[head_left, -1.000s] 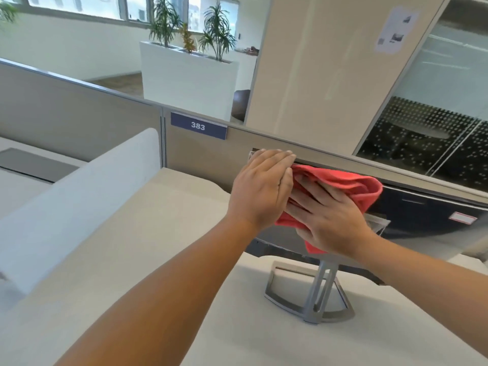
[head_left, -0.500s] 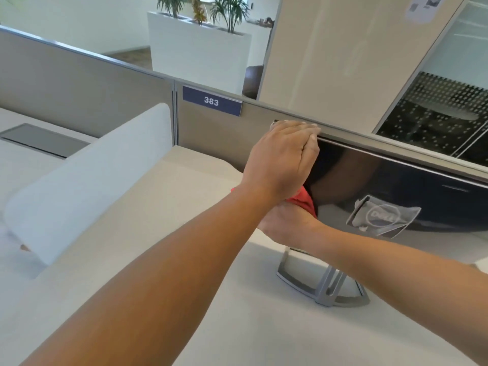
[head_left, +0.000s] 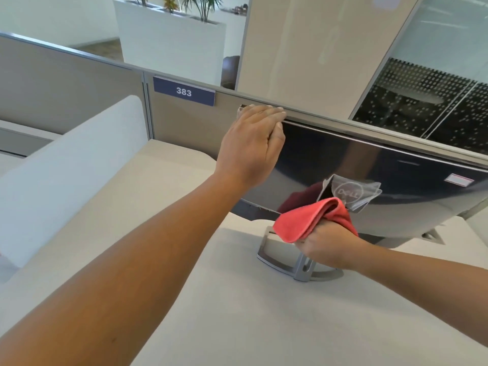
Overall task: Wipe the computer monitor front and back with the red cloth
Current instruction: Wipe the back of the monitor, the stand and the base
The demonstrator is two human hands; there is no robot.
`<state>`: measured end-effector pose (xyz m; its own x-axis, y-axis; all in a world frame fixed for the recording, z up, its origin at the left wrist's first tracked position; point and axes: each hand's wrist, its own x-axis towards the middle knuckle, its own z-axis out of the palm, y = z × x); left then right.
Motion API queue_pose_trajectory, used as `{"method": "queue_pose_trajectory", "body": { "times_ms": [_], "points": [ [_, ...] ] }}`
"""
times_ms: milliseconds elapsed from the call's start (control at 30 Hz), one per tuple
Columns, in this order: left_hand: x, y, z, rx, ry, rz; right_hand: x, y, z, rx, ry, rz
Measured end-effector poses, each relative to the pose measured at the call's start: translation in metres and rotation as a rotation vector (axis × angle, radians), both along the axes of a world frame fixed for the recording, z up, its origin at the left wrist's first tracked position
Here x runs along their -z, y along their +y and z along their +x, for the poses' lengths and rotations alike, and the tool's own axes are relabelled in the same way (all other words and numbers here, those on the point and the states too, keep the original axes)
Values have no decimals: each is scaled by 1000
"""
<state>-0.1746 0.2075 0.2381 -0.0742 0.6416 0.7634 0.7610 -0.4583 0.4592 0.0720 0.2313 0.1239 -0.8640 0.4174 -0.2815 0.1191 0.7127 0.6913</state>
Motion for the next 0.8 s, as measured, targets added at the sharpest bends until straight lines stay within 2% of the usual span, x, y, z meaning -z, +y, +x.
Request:
{"method": "queue_pose_trajectory", "body": {
  "times_ms": [133, 233, 300, 367, 433, 500, 533, 600, 667, 733, 800],
  "points": [
    [5, -25, 6, -23, -24, 56, -13, -28, -5, -190, 445, -113],
    [43, -76, 15, -65, -274, 101, -23, -64, -14, -117, 809, -207],
    [82, -113, 24, -30, -512, -95, -21, -89, -24, -1, 1138, -273],
    [117, -142, 41, 71, -765, -421, -13, -111, -36, 192, 1473, -407],
    [139, -161, 56, 233, -894, -670, -7, -130, -50, 467, 1784, -642],
    [144, -171, 68, 482, -1016, -805, -3, -147, -60, 716, 2034, -962],
    [143, -174, 72, 595, -1067, -835, -1, -156, -64, 802, 2108, -1134],
    [139, -175, 73, 744, -1107, -873, 4, -168, -66, 891, 2129, -1365],
    [136, -178, 72, 802, -1131, -921, 6, -174, -60, 902, 2061, -1459],
    [136, -182, 74, 769, -1193, -939, 3, -176, -47, 846, 2022, -1560],
    [137, -184, 77, 697, -1309, -944, -3, -177, -32, 832, 2092, -1541]
  ]
}}
